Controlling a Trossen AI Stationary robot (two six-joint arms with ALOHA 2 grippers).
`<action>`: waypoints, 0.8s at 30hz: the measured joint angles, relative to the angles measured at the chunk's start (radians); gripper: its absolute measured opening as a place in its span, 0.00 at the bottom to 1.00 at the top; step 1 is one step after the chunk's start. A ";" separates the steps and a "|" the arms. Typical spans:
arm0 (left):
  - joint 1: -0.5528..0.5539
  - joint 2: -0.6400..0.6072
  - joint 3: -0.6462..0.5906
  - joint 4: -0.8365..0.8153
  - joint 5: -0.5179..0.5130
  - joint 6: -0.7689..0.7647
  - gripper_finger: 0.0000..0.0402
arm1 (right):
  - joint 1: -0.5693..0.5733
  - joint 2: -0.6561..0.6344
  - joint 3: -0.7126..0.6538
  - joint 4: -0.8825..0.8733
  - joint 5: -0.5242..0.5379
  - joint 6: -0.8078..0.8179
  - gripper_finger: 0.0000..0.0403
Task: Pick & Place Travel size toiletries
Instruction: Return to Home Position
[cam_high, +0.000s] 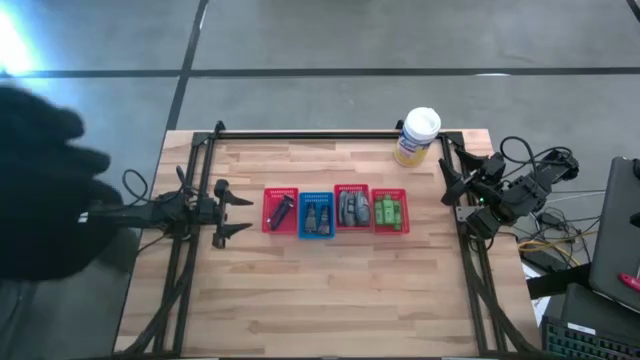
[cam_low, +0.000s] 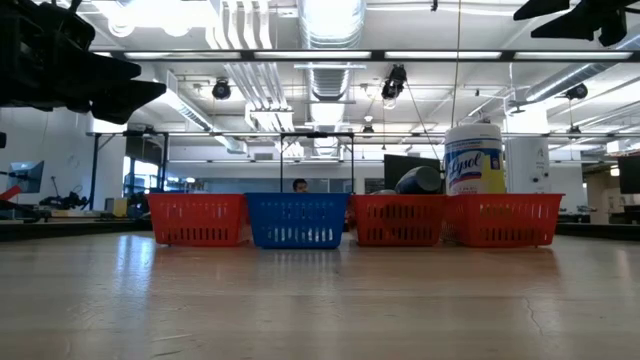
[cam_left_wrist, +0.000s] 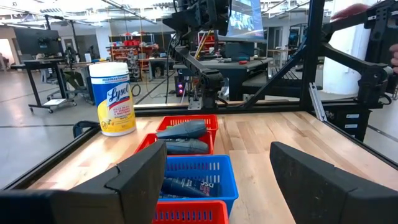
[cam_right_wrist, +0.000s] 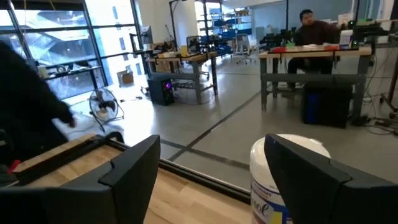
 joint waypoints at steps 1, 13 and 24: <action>0.000 0.000 0.000 0.000 0.000 0.000 0.73 | 0.000 0.000 0.000 0.006 0.000 -0.011 0.71; -0.001 0.000 0.001 0.001 0.000 0.000 0.73 | -0.285 -0.006 -0.170 0.266 -0.002 -0.021 0.81; -0.001 0.000 0.001 -0.001 0.001 0.000 0.73 | -0.506 -0.077 -0.577 0.853 -0.211 -0.020 0.89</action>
